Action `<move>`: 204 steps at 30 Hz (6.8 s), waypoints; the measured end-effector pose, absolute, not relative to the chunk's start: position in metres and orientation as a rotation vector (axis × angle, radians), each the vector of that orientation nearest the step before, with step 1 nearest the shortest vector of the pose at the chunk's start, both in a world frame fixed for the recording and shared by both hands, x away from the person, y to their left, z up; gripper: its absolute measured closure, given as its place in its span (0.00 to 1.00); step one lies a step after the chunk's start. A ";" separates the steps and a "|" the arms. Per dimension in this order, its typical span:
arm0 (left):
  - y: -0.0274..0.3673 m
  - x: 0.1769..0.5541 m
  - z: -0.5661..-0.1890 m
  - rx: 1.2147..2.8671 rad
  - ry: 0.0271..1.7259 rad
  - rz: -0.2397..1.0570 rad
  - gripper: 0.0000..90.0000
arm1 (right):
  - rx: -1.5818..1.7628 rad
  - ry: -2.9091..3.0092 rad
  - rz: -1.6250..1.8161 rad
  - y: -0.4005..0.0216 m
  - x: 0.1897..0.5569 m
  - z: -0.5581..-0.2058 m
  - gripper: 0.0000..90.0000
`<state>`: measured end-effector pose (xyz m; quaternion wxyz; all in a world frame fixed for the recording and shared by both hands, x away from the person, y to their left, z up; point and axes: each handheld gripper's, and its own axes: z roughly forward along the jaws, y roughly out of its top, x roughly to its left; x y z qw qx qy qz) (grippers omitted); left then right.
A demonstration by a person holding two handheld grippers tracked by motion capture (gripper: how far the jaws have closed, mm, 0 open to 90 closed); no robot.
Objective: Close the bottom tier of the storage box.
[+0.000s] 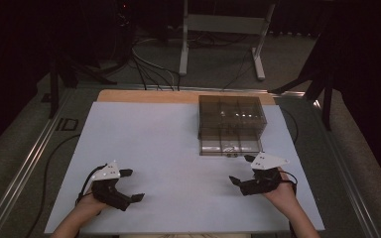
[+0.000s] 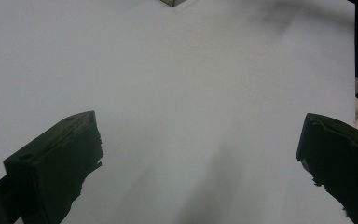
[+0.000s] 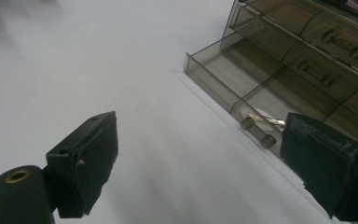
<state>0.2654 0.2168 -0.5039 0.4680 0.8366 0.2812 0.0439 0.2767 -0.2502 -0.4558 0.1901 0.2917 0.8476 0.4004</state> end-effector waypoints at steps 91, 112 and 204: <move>0.218 0.265 -0.503 2.042 0.693 0.113 0.00 | 1.215 2.254 0.797 -0.258 0.330 -0.509 1.00; 0.218 0.266 -0.504 2.046 0.691 0.112 0.00 | 1.216 2.247 0.782 -0.256 0.343 -0.512 1.00; 0.219 0.266 -0.504 2.049 0.690 0.114 0.00 | 1.250 2.231 0.784 -0.245 0.388 -0.514 1.00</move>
